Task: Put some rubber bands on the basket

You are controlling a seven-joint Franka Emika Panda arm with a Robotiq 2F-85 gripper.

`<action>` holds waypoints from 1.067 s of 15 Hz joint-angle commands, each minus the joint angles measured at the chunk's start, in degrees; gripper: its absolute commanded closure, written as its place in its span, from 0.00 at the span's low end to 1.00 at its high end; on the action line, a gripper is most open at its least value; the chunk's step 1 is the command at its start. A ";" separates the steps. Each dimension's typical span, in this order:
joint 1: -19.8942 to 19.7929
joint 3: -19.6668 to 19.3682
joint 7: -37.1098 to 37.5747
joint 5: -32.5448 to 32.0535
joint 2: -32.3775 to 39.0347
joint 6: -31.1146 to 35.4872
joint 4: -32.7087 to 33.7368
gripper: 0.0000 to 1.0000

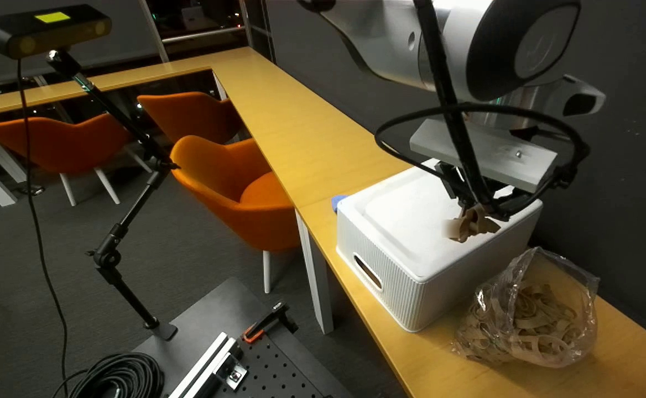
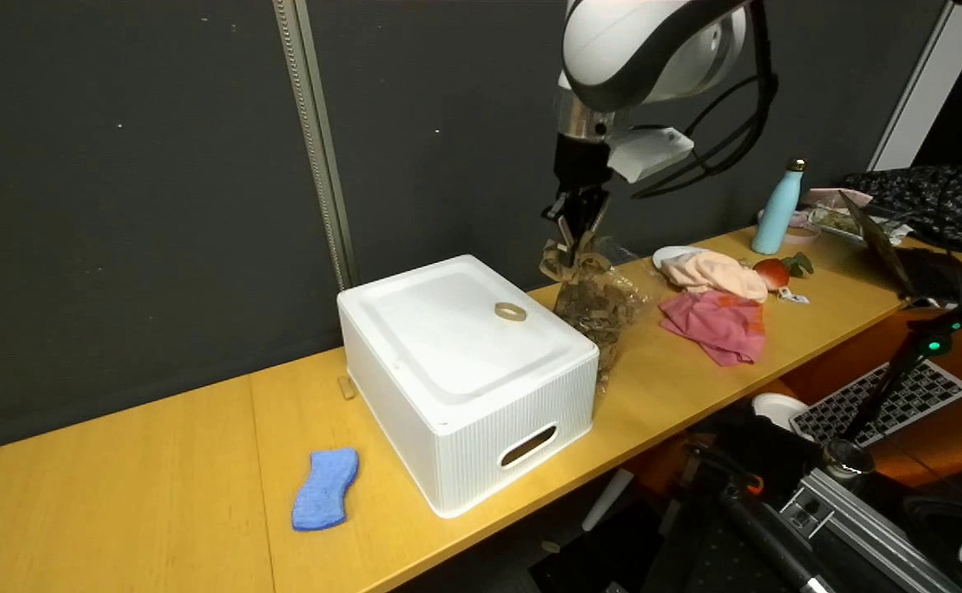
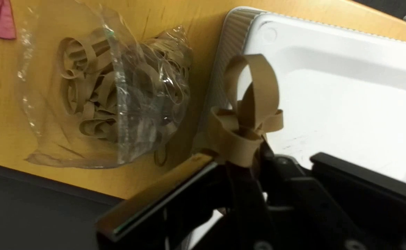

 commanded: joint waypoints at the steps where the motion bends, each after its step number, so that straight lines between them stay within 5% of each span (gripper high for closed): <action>1: 0.85 1.90 -3.43 0.56 5.06 1.98 3.86 0.97; 16: 1.53 7.20 -11.23 0.61 12.14 10.04 7.21 0.97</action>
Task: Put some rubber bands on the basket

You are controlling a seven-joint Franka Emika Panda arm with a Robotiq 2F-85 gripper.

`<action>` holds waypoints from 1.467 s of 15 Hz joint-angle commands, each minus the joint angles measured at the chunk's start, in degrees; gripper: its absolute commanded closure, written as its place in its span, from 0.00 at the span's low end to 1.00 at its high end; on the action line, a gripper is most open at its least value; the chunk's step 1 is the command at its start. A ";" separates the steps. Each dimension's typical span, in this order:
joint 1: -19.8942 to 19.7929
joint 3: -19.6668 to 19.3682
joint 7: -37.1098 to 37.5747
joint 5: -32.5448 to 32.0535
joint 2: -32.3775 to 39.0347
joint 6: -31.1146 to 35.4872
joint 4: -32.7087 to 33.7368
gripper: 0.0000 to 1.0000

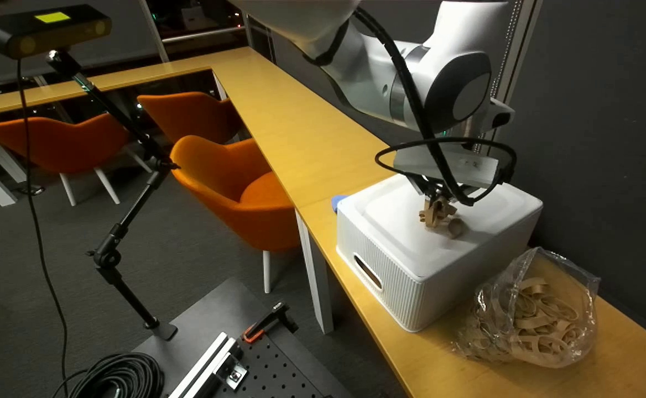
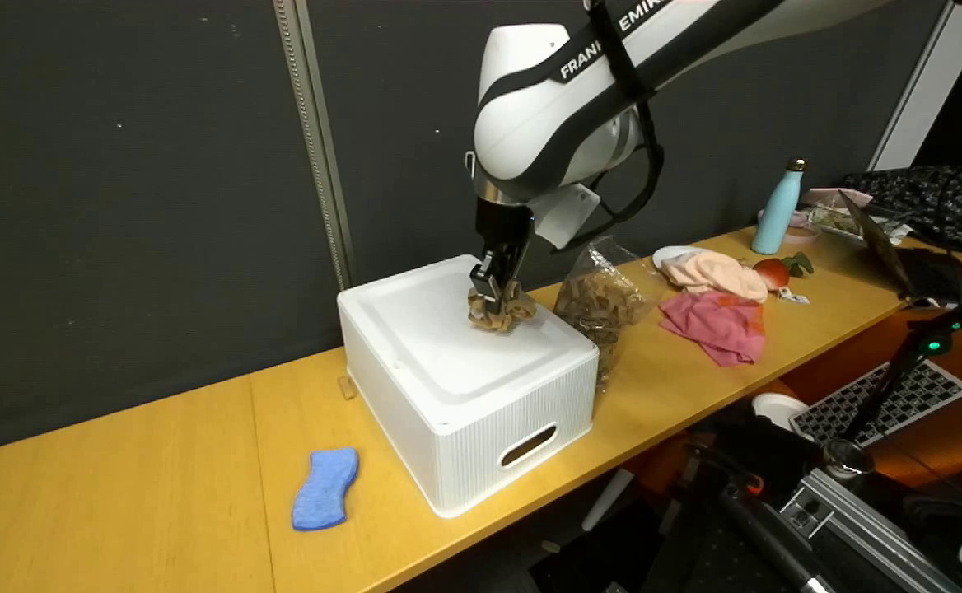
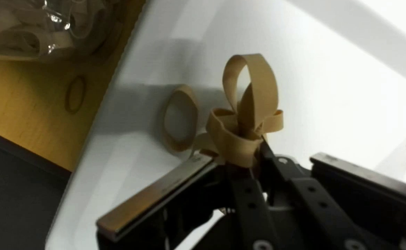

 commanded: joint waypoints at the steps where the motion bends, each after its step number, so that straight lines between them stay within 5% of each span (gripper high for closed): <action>1: -0.44 1.17 -2.76 0.79 0.00 2.46 0.40 0.92; 2: -0.56 1.31 -3.00 0.97 0.06 2.63 0.29 0.64; 3: -0.62 1.35 -2.96 1.11 0.09 3.06 0.21 0.63; 12: -1.20 -1.05 -0.14 -0.47 -4.31 2.34 -1.38 0.01; 17: -3.34 -5.29 3.20 -0.76 -12.06 -1.51 -4.85 0.00; 18: -4.04 -6.05 3.31 -0.40 -13.20 -2.30 -5.39 0.04; 19: -4.77 -6.77 3.42 0.24 -14.40 -3.07 -5.92 0.28; 22: -5.99 -8.62 4.94 -0.04 -17.84 -6.18 -7.82 0.37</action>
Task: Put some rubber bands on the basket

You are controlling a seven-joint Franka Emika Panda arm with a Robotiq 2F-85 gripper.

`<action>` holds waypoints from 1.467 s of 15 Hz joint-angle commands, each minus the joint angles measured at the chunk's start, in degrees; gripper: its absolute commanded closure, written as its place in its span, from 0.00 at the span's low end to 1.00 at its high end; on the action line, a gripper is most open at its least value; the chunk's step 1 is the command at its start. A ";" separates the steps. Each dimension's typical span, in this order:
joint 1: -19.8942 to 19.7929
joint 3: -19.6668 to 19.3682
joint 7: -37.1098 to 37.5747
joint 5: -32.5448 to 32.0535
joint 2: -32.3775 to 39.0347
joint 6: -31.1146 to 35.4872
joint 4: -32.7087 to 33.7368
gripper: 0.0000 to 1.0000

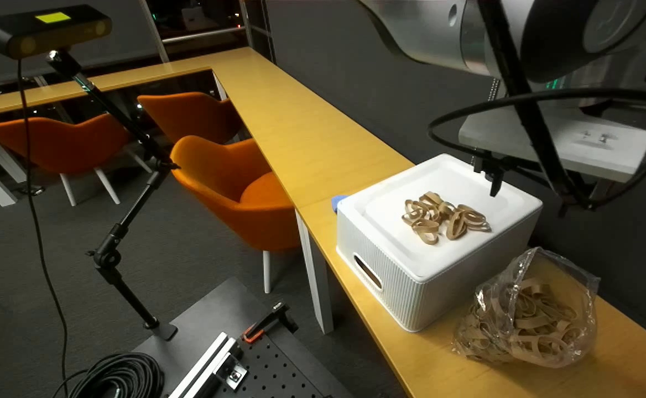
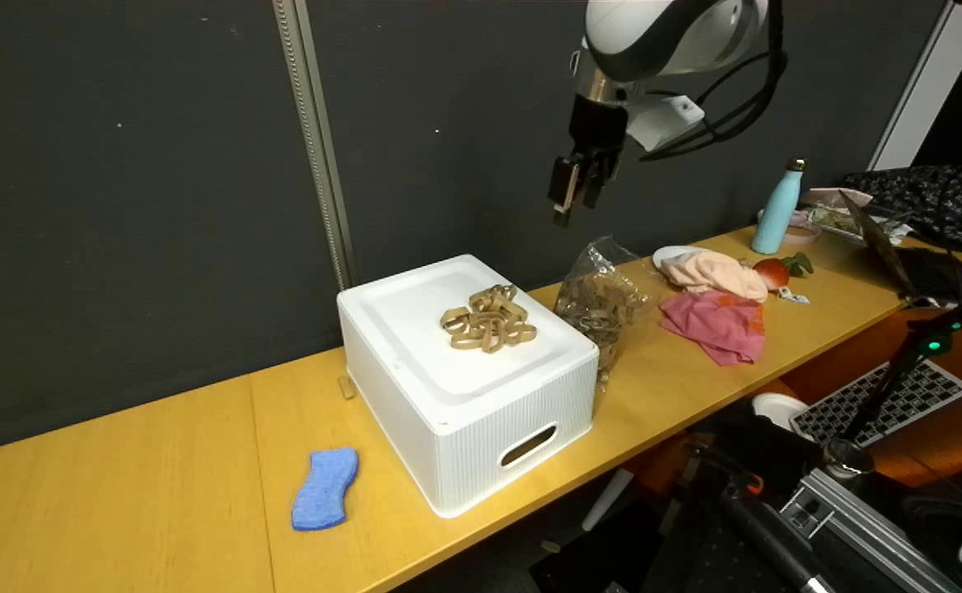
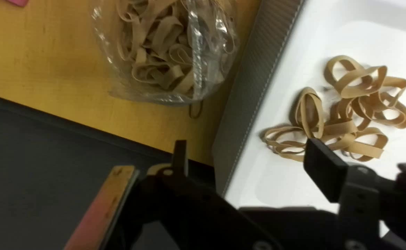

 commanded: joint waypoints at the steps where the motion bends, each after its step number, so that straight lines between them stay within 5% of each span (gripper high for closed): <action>1: -0.90 -1.94 2.30 0.11 -5.26 -3.51 -3.70 0.45; 8: -2.80 -5.08 4.43 1.25 -4.03 -2.95 -6.52 0.98; 22: -5.07 -3.54 2.93 5.94 13.13 10.84 -3.26 1.00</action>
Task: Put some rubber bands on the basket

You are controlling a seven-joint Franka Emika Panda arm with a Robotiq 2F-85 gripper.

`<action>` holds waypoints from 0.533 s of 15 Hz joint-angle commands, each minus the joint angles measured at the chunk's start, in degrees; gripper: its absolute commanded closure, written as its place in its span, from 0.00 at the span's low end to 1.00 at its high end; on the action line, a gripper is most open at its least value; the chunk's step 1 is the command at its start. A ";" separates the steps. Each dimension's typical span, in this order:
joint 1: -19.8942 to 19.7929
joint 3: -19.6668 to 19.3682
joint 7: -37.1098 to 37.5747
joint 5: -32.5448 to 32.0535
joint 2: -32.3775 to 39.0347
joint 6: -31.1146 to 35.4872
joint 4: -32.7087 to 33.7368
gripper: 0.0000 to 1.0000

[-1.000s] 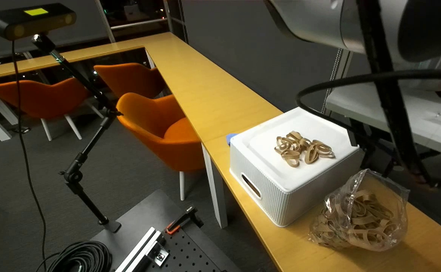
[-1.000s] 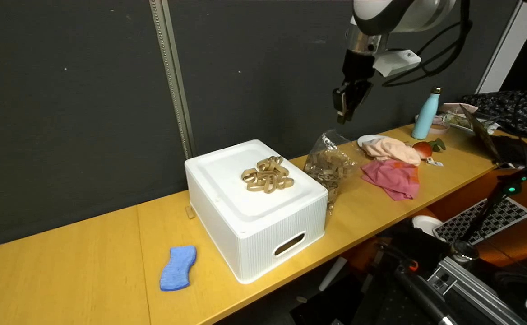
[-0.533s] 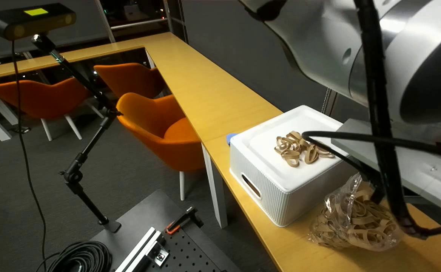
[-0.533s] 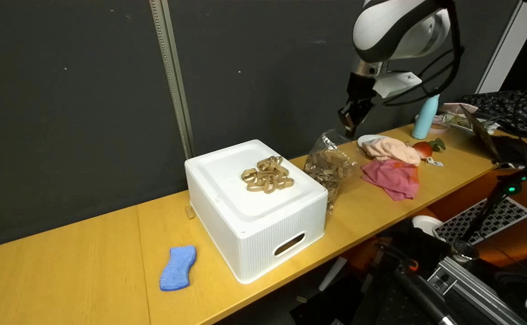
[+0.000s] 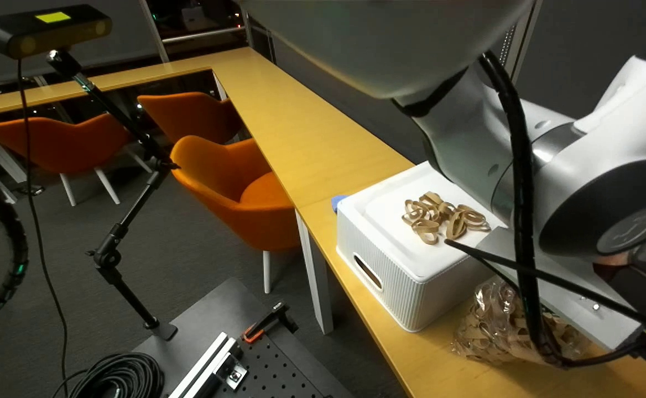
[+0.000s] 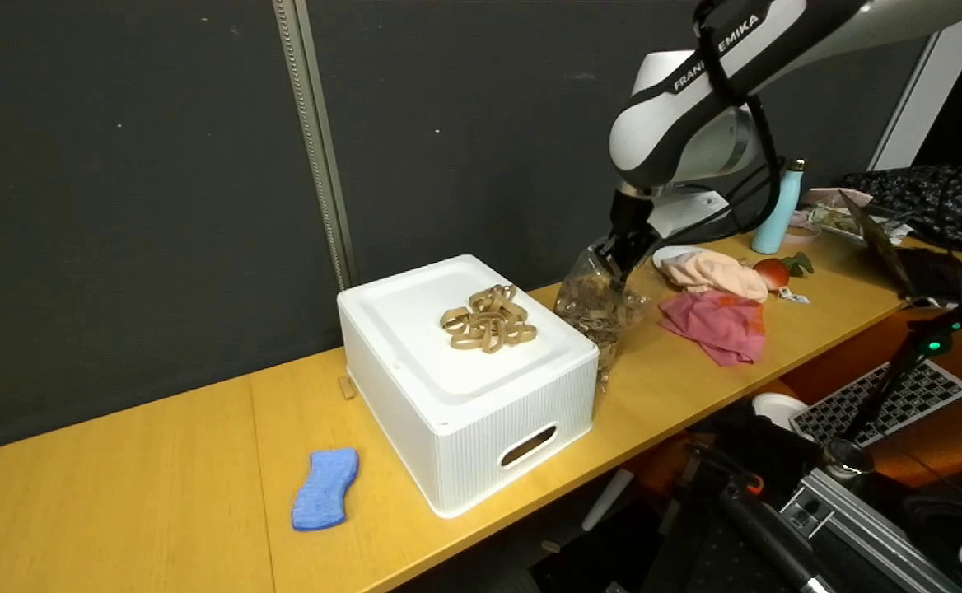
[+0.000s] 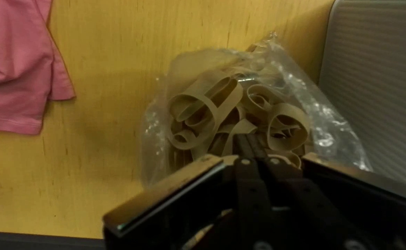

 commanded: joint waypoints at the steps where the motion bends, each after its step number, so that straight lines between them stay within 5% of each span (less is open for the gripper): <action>1: -1.83 1.22 -1.37 1.53 3.62 3.43 2.28 1.00; 3: -2.16 1.56 -1.30 1.39 5.07 4.85 2.75 0.73; 8: -3.12 3.29 -2.29 1.63 8.60 7.05 3.56 0.38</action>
